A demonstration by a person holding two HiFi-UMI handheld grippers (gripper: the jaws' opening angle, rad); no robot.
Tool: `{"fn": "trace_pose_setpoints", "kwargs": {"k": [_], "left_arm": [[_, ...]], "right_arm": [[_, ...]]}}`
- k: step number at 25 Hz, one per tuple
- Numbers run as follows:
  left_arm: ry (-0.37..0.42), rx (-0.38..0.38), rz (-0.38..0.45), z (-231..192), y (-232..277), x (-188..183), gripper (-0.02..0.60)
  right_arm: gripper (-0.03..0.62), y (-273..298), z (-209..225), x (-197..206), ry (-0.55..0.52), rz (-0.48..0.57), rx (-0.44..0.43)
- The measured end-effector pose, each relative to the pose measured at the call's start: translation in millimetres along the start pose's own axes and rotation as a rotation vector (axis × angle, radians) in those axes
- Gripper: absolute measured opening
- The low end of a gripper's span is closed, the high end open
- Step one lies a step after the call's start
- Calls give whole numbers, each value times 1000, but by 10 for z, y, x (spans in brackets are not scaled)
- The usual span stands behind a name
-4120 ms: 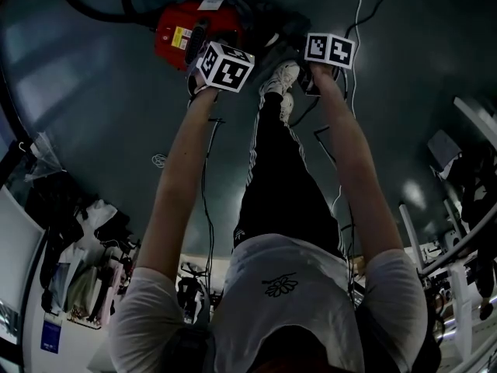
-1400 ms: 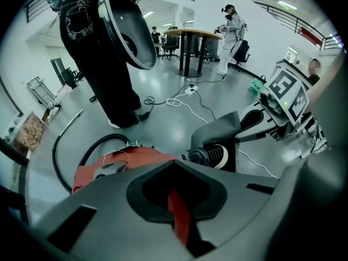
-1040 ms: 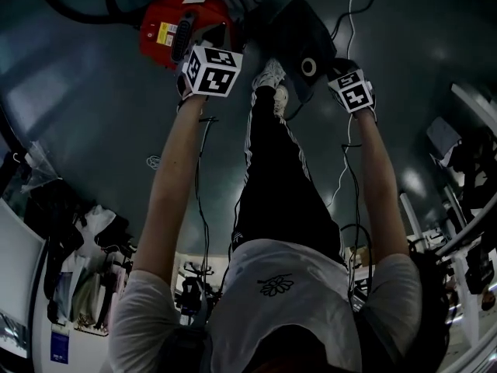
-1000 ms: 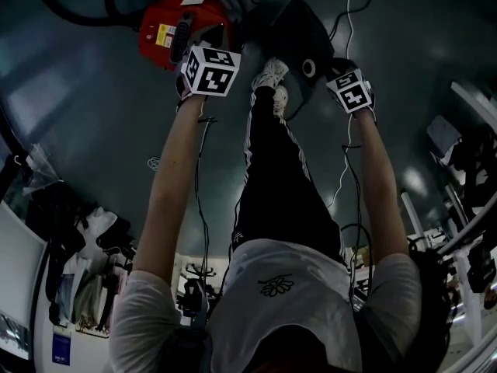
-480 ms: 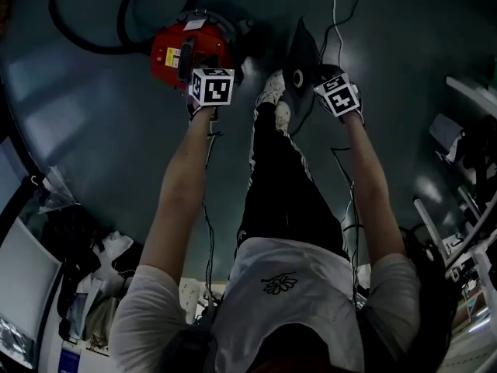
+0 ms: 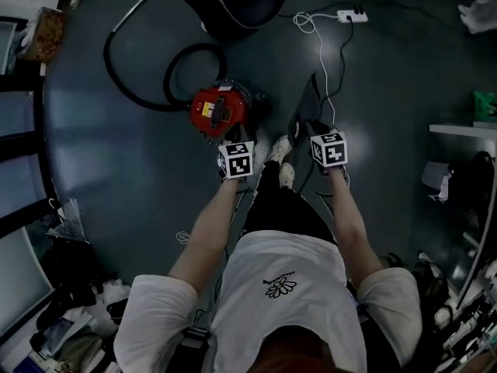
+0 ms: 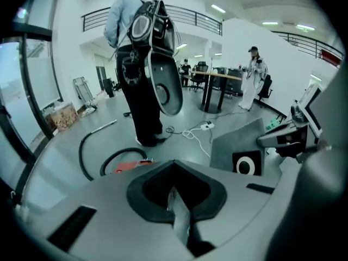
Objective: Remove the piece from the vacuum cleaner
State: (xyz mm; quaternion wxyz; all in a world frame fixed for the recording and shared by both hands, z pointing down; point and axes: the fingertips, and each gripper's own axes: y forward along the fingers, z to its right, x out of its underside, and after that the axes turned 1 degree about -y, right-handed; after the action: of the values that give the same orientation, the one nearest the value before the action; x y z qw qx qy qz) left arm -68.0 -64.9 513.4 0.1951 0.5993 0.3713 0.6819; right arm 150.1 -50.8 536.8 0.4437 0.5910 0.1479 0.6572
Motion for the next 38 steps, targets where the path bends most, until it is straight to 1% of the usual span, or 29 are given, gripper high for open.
{"fn": "trace_pose_setpoints", "kwargs": {"k": [2, 4, 8, 10, 12, 13, 16, 19, 22, 25, 27, 32, 38], "left_arm": [[28, -4, 27, 65, -352, -154, 2], [43, -19, 87, 58, -678, -391, 2], [-19, -77, 290, -125, -1202, -1038, 2], [-59, -82, 406, -162, -1484, -1353, 2], [-98, -52, 535, -111, -1857, -1597, 2], [-104, -30, 600, -72, -2058, -1692, 2], [-57, 39, 766, 62, -2649, -1941, 2], [-29, 93, 886, 138, -3154, -2170, 2], [-53, 123, 961, 111, -3523, -2378, 2], [-78, 134, 1019, 67, -3776, -2547, 2], [-69, 130, 1048, 76, -3886, -2624, 2], [-16, 116, 1087, 143, -3983, -2680, 2], [-4, 118, 1096, 192, -4038, -2751, 2]], "right_arm": [[34, -351, -136, -177, 83, 75, 5], [34, -654, -300, -385, 118, 153, 0], [34, -1032, -648, -879, 79, 299, -23], [34, -1199, -808, -1090, 74, 363, -30], [34, -1423, -993, -1265, 46, 419, -49], [34, -1551, -1097, -1357, 28, 450, -65], [34, -2002, -1389, -1641, -8, 558, -111], [34, -2472, -1621, -1898, -20, 663, -116], [34, -2826, -1859, -2090, -11, 752, -111], [34, -3076, -2080, -2252, -45, 818, -91], [34, -3216, -2174, -2349, -73, 847, -69], [34, -3427, -2274, -2482, -154, 889, -46], [34, -3606, -2182, -2599, -159, 930, -32]]}}
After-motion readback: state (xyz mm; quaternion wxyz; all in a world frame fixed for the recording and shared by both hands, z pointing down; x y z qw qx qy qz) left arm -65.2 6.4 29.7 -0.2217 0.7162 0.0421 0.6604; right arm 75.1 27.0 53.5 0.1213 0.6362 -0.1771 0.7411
